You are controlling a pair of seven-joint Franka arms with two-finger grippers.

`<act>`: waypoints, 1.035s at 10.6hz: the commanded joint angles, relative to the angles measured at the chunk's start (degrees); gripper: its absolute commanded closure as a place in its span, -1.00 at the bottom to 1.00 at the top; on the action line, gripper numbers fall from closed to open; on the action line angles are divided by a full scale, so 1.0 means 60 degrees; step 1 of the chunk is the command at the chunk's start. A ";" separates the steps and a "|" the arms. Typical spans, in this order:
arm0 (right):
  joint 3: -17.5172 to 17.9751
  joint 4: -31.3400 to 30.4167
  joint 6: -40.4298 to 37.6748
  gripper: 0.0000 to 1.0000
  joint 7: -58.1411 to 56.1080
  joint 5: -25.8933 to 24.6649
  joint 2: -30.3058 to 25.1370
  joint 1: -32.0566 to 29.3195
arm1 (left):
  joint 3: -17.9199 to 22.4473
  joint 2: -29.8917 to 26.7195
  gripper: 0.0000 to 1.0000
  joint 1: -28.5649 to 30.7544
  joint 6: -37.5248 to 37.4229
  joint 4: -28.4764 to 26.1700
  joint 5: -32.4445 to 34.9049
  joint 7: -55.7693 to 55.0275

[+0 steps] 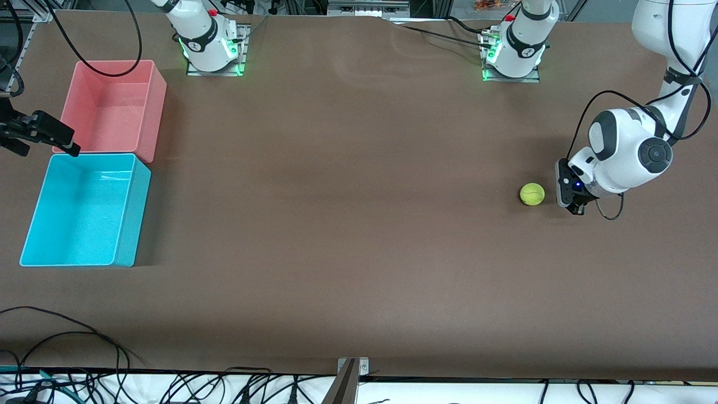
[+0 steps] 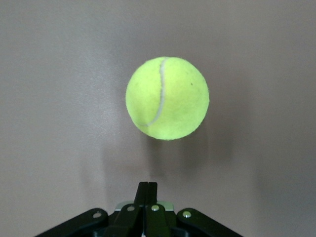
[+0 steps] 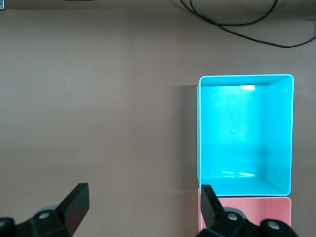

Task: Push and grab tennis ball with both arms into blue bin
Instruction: 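Push the tennis ball with the left gripper toward the bins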

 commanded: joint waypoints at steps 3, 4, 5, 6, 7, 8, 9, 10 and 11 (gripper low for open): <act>-0.0021 0.0186 -0.0166 -1.00 -0.0164 -0.0072 0.0032 0.0009 | -0.0037 0.0161 1.00 0.0061 0.0403 -0.0113 0.0284 0.0201; -0.0007 0.0186 -0.0166 -1.00 -0.0164 -0.0072 0.0032 0.0009 | -0.0037 0.0249 1.00 0.0047 0.0463 -0.0113 0.0240 0.0172; -0.0021 0.0186 -0.0166 -1.00 -0.0164 -0.0072 0.0032 0.0009 | -0.0037 0.0279 1.00 0.0003 0.0479 -0.0099 0.0211 0.0099; -0.0021 0.0186 -0.0166 -1.00 -0.0164 -0.0057 0.0032 0.0009 | -0.0052 0.0279 1.00 -0.0026 0.0493 -0.0099 0.0181 0.0084; -0.0021 0.0186 -0.0166 -1.00 -0.0164 -0.0071 0.0047 0.0009 | -0.0052 0.0352 1.00 -0.0041 0.0493 -0.0099 0.0152 -0.0062; -0.0021 0.0186 -0.0166 -1.00 -0.0164 -0.0057 0.0047 0.0009 | -0.0052 0.0410 1.00 -0.0085 0.0493 -0.0113 0.0152 -0.0426; -0.0021 0.0186 -0.0166 -1.00 -0.0164 -0.0057 0.0032 0.0009 | -0.0052 0.0411 1.00 -0.0230 0.0493 -0.0113 0.0152 -0.0690; -0.0021 0.0186 -0.0166 -1.00 -0.0164 -0.0057 0.0032 0.0009 | -0.0067 0.0440 1.00 -0.0362 0.0493 -0.0113 0.0137 -0.0911; -0.0021 0.0171 -0.0166 -1.00 -0.0164 -0.0057 0.0047 0.0009 | -0.0110 0.0527 1.00 -0.0566 0.0493 -0.0113 0.0152 -0.1449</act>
